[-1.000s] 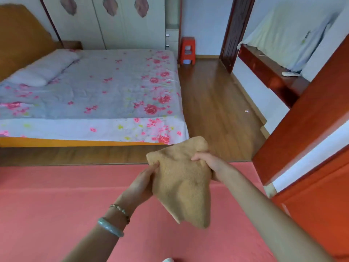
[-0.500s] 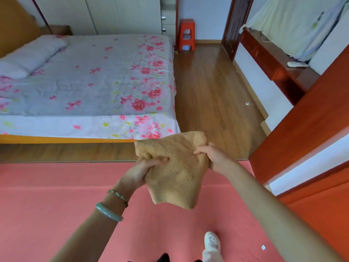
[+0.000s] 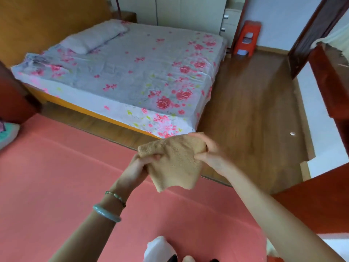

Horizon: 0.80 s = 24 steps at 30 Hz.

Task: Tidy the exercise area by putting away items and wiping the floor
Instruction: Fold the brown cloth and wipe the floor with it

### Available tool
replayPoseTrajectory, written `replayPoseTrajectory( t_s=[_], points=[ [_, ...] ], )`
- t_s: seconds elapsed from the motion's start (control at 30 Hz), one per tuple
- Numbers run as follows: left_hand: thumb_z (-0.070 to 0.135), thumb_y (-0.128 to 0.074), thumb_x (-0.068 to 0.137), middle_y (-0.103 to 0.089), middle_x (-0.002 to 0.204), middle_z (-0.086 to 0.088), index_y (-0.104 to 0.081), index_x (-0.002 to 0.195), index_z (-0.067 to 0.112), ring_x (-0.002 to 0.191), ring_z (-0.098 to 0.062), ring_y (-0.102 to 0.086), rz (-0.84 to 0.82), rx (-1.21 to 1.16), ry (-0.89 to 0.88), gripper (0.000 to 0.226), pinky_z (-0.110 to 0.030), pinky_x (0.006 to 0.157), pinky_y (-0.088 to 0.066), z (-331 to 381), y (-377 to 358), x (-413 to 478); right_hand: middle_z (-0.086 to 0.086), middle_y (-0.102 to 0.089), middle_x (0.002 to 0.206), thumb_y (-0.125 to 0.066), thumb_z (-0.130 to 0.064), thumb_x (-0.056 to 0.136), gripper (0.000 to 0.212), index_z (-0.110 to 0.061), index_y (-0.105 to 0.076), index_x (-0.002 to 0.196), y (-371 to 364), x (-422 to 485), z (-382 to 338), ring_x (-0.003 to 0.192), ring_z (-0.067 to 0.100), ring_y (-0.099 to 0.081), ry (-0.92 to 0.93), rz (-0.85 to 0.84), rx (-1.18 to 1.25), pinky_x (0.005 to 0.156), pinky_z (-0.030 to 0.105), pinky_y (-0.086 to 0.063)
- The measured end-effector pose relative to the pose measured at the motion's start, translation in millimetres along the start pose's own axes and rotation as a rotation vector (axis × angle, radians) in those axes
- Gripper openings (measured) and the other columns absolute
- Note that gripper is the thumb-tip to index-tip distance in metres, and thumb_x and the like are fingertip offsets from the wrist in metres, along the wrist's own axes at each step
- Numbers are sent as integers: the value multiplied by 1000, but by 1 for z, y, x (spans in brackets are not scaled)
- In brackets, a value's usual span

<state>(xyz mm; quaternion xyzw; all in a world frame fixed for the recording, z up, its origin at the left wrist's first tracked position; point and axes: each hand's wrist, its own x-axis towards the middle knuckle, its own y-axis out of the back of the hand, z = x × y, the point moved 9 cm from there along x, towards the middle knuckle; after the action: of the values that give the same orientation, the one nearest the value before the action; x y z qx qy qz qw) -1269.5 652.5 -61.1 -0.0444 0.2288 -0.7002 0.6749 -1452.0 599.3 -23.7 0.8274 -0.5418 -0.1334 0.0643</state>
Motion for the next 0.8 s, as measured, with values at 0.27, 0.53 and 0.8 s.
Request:
replayPoseTrajectory(
  t_s=[0.27, 0.53, 0.8],
  points=[
    [4, -59, 74, -62, 118, -25, -60, 116, -3, 113, -40, -58, 312, -37, -167, 43, -49, 96, -47, 33, 87, 6, -7, -52, 122, -58, 3, 62, 71, -27, -53, 126, -68, 102, -32, 103, 6, -51, 55, -334, -58, 81, 16, -40],
    [23, -79, 61, -72, 101, -9, -64, 107, 9, 100, -27, -67, 755, 216, -346, 50, -36, 83, -55, 111, 167, 10, -12, -56, 120, -54, 7, 65, 75, -37, -49, 126, -137, 203, -86, 98, 5, -59, 242, -553, -304, 76, 25, -50],
    [30, -80, 71, -69, 109, 1, -61, 114, 22, 103, -10, -64, 849, 309, -233, 47, -19, 81, -49, 138, 196, -15, -17, -64, 81, -53, 17, 73, 58, -18, -61, 118, -205, 251, -126, 70, -7, -56, 242, -816, -143, 69, 8, -43]
  ],
)
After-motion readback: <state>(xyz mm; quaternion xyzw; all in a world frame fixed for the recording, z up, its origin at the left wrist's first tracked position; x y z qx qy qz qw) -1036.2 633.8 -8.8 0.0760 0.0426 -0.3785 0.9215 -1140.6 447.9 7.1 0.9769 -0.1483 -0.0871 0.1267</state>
